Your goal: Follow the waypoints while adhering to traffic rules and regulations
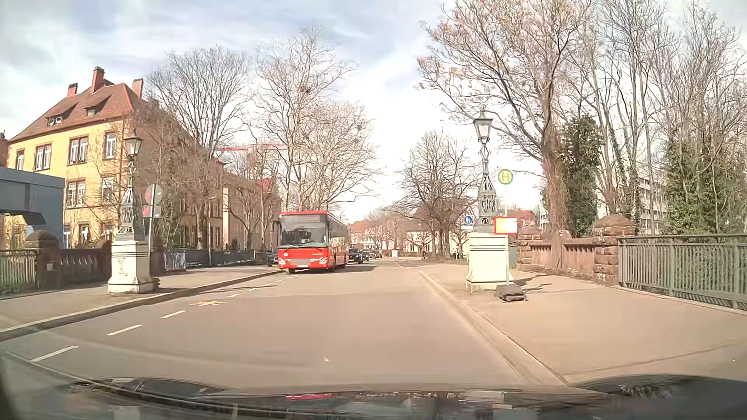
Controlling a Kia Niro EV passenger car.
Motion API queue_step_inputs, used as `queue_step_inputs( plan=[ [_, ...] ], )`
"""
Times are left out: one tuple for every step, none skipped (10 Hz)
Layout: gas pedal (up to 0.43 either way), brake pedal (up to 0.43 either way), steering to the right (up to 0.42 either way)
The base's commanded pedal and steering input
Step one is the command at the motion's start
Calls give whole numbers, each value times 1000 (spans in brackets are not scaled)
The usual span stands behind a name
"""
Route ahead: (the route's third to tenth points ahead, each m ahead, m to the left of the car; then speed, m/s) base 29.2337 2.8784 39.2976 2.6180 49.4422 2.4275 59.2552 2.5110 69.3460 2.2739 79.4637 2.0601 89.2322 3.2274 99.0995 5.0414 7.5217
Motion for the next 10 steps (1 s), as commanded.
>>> queue_step_inputs(
  plan=[
    [248, 0, -8],
    [248, 0, -8],
    [248, 0, -8],
    [248, 0, -8],
    [248, 0, -8],
    [248, 0, -8],
    [248, 0, -8],
    [248, 0, -7],
    [248, 0, -7],
    [248, 0, -7]
  ],
)
